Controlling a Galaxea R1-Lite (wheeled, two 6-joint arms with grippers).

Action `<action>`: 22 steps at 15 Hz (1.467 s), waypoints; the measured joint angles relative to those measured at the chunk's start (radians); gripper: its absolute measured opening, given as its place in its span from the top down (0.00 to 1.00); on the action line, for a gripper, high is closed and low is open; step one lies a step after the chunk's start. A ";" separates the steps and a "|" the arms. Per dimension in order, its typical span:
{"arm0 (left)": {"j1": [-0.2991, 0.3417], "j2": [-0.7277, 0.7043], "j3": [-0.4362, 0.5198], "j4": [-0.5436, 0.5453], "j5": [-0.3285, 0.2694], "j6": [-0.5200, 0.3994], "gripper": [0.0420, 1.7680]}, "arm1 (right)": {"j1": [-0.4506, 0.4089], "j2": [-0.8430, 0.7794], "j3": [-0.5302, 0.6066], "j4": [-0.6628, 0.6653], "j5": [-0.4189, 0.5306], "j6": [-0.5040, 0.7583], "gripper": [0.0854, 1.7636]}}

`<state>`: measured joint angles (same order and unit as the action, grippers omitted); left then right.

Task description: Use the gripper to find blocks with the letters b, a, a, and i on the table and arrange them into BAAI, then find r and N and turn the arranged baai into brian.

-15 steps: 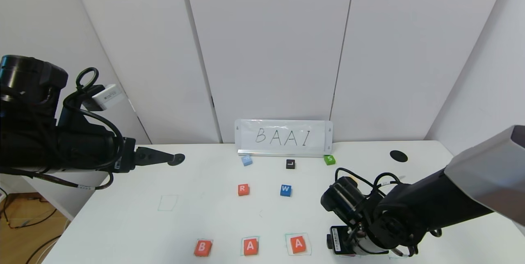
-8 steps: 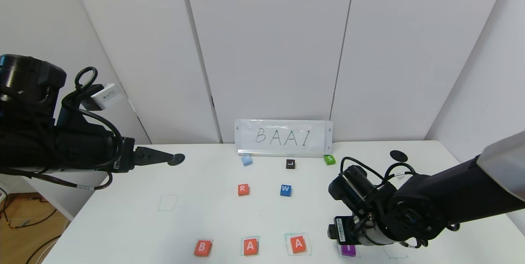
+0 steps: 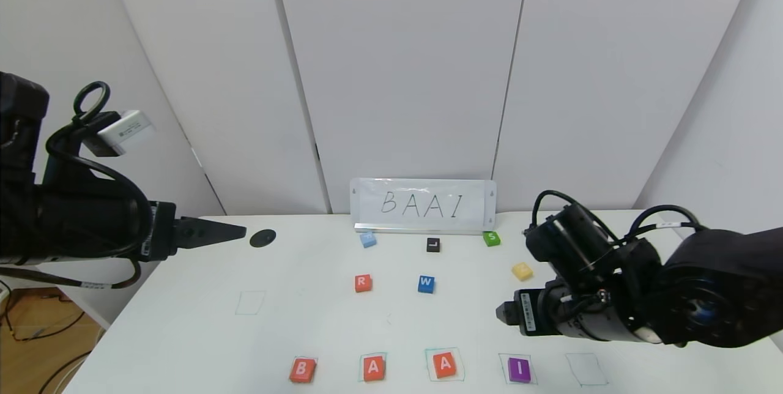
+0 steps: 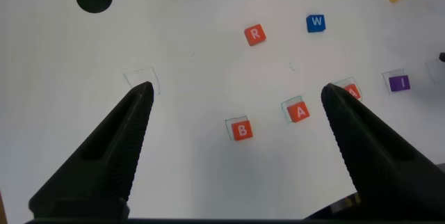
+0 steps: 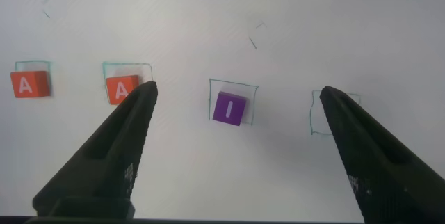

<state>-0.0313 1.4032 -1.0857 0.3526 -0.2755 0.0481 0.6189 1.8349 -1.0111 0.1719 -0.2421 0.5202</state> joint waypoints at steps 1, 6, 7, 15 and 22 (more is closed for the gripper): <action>-0.003 -0.029 0.003 0.029 0.000 0.000 0.03 | -0.006 -0.041 0.000 0.014 -0.012 -0.016 0.05; -0.008 -0.227 0.007 0.193 0.010 0.021 0.03 | -0.023 -0.294 0.005 0.109 -0.071 -0.083 0.04; -0.008 -0.275 0.007 0.236 0.019 0.031 0.03 | -0.026 -0.353 0.007 0.147 -0.077 -0.092 0.04; 0.003 -0.710 0.003 0.564 0.056 0.100 0.03 | -0.317 -0.891 0.088 0.280 -0.079 -0.315 0.04; 0.091 -1.028 -0.030 0.820 0.056 0.115 0.03 | -0.553 -1.362 0.227 0.386 -0.031 -0.381 0.04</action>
<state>0.0596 0.3755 -1.1160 1.1728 -0.2191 0.1628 0.0664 0.4728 -0.7840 0.5583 -0.2732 0.1394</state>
